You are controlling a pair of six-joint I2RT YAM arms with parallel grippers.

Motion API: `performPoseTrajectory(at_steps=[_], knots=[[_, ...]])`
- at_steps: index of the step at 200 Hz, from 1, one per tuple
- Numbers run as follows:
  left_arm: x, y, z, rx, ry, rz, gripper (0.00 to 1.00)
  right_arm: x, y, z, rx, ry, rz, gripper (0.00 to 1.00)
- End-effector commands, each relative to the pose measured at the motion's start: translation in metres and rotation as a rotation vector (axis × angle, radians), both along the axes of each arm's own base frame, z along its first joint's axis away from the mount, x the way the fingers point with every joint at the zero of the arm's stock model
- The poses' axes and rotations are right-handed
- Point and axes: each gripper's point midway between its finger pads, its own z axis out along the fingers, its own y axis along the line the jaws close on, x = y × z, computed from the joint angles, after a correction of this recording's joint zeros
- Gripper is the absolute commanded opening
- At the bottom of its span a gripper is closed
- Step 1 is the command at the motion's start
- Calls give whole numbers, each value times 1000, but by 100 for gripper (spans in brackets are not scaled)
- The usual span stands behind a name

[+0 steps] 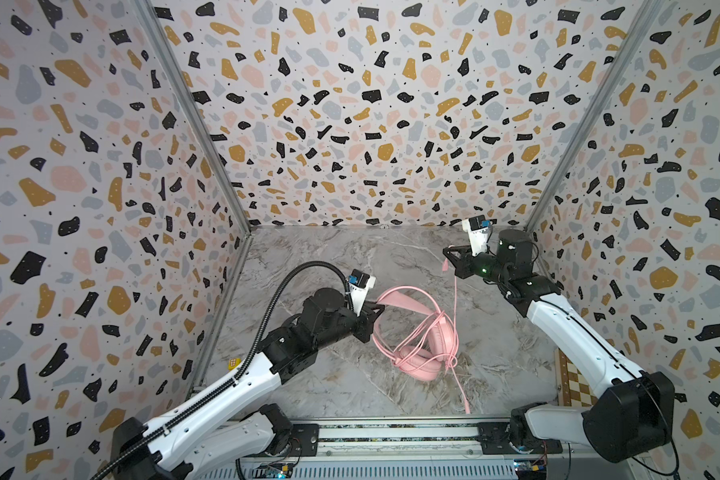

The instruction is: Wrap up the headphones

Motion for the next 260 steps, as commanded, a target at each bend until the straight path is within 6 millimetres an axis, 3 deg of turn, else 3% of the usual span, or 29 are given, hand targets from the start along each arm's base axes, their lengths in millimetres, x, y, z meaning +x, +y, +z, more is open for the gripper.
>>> performPoseTrajectory(at_steps=[1,35,55,66,95,135,163,190,203,226,260], knots=[[-4,-2,50,-101,-101,-24,0,-12,-6,56,64,-152,-5,0],[17,13,32,-14,-78,120,0,-50,-3,113,145,-235,72,0],[33,20,30,-20,-57,204,0,-92,14,140,239,-247,228,0],[41,22,35,-48,-55,230,0,-117,26,143,265,-236,300,0],[68,37,53,-107,-65,310,0,-180,55,121,294,-159,464,0],[102,57,91,-150,-110,369,0,-237,77,51,273,42,606,0],[112,62,112,-173,-124,344,0,-234,67,-6,157,124,502,0],[111,66,112,-153,-124,340,0,-212,44,-24,50,105,318,0],[109,71,110,-141,-124,347,0,-200,34,-21,19,77,238,0],[106,83,108,-141,-132,375,0,-187,22,4,2,5,153,0],[106,99,120,-180,-148,390,0,-176,6,24,-14,-50,53,0]])
